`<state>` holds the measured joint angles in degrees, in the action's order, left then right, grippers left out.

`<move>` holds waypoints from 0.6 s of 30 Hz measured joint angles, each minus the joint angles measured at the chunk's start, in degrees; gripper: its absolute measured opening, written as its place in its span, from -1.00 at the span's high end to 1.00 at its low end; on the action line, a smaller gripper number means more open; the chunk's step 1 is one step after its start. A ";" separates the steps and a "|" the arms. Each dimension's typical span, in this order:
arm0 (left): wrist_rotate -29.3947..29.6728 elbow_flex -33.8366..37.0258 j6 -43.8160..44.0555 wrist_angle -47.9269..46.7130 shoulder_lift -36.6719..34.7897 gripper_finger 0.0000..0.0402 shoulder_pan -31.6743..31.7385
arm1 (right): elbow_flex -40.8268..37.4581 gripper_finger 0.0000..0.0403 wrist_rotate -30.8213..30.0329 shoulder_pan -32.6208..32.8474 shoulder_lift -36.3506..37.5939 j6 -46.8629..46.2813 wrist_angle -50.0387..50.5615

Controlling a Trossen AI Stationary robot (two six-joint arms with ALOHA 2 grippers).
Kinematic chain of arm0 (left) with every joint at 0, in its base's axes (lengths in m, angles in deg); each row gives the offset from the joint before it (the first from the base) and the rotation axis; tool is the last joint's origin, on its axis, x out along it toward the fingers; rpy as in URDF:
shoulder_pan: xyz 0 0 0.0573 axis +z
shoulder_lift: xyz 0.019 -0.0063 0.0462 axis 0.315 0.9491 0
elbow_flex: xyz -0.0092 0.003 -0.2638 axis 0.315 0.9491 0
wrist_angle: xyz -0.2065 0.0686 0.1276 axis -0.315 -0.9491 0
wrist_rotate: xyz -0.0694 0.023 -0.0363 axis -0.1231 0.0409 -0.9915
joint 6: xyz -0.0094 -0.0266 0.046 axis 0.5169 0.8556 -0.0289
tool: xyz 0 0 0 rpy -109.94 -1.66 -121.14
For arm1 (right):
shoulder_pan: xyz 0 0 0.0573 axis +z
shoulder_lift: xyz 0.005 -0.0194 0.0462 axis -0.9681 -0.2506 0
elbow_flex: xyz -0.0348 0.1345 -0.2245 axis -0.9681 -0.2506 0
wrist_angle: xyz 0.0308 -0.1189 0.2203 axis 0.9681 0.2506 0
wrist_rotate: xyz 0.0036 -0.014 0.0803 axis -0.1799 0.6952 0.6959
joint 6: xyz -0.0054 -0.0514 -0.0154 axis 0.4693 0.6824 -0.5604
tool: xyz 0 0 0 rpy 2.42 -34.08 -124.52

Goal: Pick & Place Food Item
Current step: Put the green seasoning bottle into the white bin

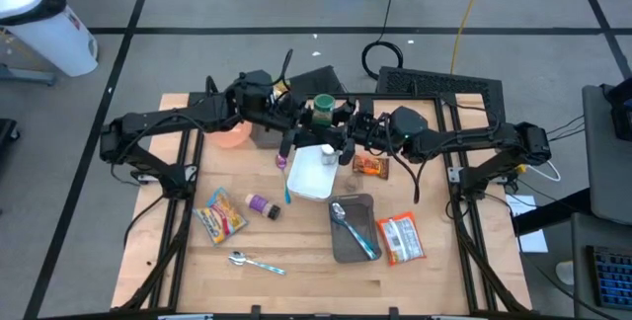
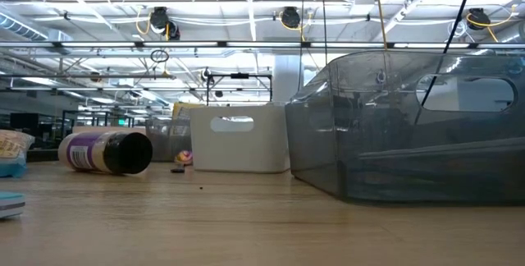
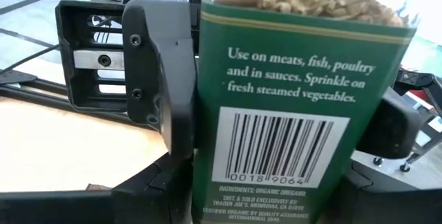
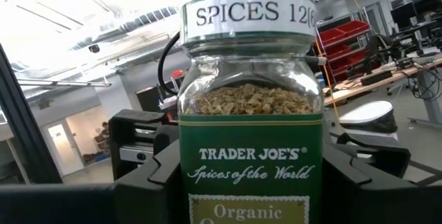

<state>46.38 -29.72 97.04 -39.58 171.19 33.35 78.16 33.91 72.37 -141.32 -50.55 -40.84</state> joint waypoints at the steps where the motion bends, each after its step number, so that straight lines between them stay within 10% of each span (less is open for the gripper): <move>1: 0.00 0.00 -0.07 0.00 0.00 -0.03 0.00 | 0.00 0.05 -0.01 0.00 0.00 0.05 0.01; 18: -0.76 -0.52 -2.72 -3.66 -0.04 -0.03 0.19 | 0.07 -0.30 -2.41 -0.27 0.00 4.62 0.57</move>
<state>45.61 -30.24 94.33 -43.24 171.15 33.54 78.22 31.49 72.10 -141.32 -45.92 -40.27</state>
